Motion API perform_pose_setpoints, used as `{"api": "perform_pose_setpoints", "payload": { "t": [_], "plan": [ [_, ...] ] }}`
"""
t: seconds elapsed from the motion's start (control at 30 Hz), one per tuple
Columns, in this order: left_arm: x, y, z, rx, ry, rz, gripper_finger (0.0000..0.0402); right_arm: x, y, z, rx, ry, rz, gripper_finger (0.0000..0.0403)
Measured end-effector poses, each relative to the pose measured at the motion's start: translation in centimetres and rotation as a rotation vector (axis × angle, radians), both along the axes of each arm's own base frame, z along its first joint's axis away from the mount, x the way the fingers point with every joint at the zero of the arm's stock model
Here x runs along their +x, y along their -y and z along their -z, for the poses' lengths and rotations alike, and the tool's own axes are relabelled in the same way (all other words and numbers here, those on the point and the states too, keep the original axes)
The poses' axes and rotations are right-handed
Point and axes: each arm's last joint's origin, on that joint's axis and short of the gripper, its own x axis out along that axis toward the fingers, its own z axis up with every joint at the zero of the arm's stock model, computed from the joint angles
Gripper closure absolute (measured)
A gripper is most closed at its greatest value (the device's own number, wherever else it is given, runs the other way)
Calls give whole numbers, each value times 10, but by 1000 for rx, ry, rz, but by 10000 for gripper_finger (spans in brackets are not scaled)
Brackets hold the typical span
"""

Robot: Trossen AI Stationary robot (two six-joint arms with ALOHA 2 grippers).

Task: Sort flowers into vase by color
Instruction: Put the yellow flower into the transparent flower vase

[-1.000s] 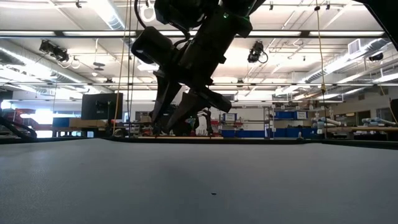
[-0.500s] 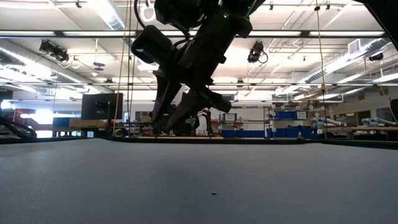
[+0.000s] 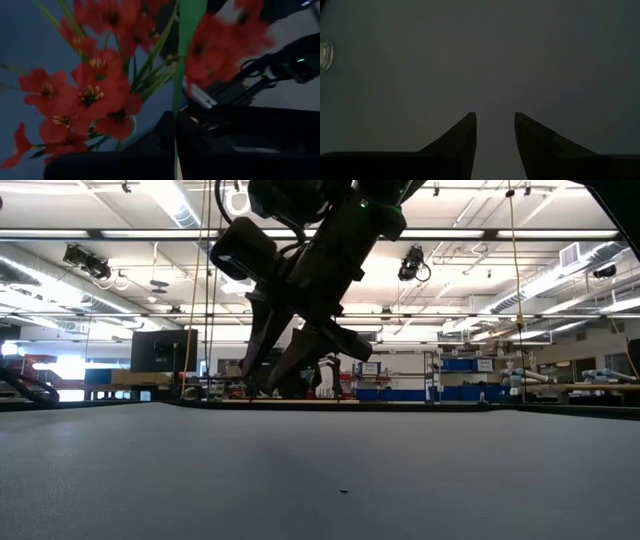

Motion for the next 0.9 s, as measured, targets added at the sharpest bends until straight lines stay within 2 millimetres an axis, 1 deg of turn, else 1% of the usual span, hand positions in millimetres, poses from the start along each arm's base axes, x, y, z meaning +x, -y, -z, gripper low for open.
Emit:
{"api": "perform_pose_setpoints", "payload": {
  "t": [0.13,0.23,0.33,0.43,0.5,0.57,0.63,0.73,0.83,0.9],
  "plan": [
    [-1,-8,-24,-63,94,-9,396,0,-3,0,0,1,-7,260],
    [-2,-17,-43,-98,206,-43,397,2,-7,-2,19,27,-25,260],
    [-3,-29,-62,-119,340,-99,397,9,-13,-8,75,131,-70,260],
    [-4,-47,-75,-106,511,-241,397,20,-20,-23,113,308,-121,260],
    [-6,-61,-81,-97,612,-374,397,24,-23,-43,113,451,-145,260],
    [-8,-74,-84,-99,679,-486,397,25,-25,-69,78,621,-166,260],
    [-11,-85,-84,-88,707,-554,397,22,-27,-100,9,787,-194,260],
    [-12,-95,-84,-112,717,-639,397,11,-26,-142,-149,987,-219,260],
    [-10,-100,-81,-107,723,-702,397,-4,-26,-175,-313,1102,-200,260],
    [-7,-102,-74,-79,719,-731,397,-12,-24,-194,-382,1170,-201,260]
  ]
}}
